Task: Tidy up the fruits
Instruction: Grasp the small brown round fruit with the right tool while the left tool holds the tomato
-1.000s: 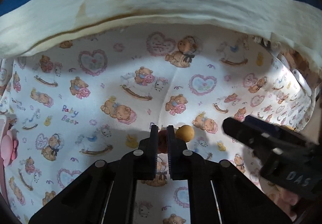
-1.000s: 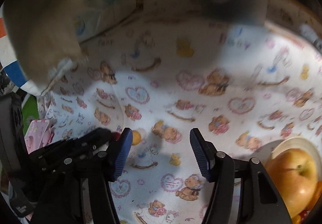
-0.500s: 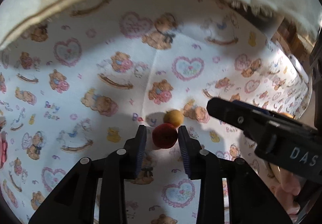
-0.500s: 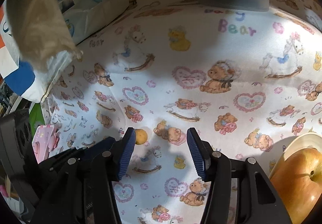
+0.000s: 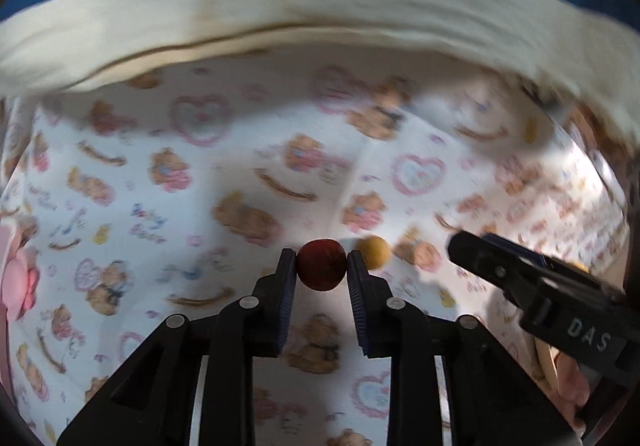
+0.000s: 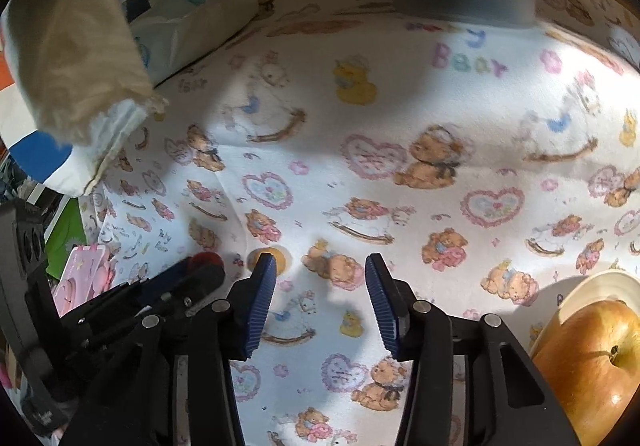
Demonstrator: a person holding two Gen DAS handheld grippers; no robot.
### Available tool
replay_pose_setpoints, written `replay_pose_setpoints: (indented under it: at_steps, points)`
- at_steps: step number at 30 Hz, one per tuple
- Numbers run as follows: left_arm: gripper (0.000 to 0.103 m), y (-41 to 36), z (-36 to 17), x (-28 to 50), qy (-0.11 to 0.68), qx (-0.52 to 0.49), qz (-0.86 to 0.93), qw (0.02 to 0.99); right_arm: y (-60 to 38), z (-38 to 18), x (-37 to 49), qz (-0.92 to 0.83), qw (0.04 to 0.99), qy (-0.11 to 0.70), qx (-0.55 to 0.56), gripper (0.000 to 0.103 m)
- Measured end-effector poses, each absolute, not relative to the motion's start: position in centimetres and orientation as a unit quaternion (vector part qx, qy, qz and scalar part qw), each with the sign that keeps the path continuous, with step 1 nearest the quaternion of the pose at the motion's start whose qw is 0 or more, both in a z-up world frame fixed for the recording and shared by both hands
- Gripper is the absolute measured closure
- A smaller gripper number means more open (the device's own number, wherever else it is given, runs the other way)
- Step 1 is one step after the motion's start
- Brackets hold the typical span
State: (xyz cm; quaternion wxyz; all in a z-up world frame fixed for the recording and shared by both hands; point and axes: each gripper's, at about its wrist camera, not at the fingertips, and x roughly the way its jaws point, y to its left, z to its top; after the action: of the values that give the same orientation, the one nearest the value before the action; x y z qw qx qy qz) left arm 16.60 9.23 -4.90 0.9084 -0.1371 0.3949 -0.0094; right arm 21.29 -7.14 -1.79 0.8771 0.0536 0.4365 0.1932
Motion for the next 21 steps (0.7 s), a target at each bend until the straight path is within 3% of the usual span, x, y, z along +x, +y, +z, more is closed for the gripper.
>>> replay_pose_setpoints:
  at_steps: [5,12,21]
  points:
    - [0.078,11.4,-5.6,17.0,0.399,-0.170,0.029,0.900,-5.6,-2.2,21.5,0.206,0.871,0.446,0.035,0.065]
    - [0.078,14.9,-5.7,16.7,0.408,-0.195,0.034,0.892,-3.7,-3.1,22.1,0.213,0.866,0.452,0.013,0.066]
    - [0.078,13.6,-6.2,17.0,0.411,-0.183,0.047,0.892,-1.7,-4.5,22.8,0.221,0.857,0.466,-0.018,0.067]
